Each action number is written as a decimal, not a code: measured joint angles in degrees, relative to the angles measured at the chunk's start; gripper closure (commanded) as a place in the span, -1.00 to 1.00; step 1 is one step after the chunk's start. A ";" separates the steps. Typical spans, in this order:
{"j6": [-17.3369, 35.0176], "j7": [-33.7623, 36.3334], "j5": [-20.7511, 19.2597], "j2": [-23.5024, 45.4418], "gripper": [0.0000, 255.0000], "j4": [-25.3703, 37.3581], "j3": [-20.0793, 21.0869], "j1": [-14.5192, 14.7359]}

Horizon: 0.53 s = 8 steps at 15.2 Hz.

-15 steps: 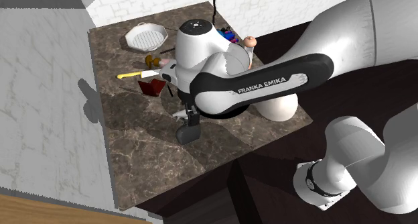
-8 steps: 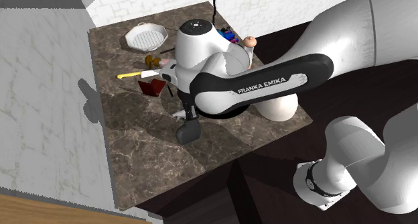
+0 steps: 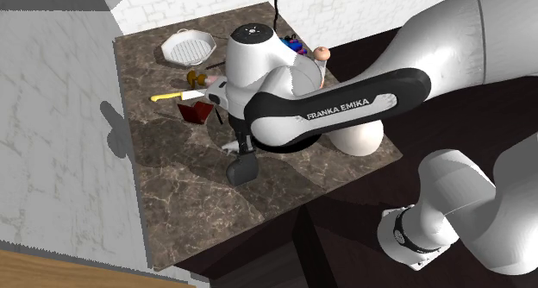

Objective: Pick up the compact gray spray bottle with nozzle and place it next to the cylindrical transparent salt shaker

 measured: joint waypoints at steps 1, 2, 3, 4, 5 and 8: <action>-0.61 0.24 -0.24 -0.31 1.00 0.36 0.11 -0.02; -1.38 0.54 -0.60 -0.79 1.00 0.74 0.25 -0.08; -2.00 0.62 -0.67 -0.90 1.00 1.28 0.29 -0.09; -2.84 0.93 -0.98 -1.33 1.00 1.77 0.46 -0.12; -3.68 1.19 -1.24 -1.71 1.00 2.30 0.60 -0.15; -5.76 1.63 -1.76 -2.50 1.00 3.73 0.87 -0.24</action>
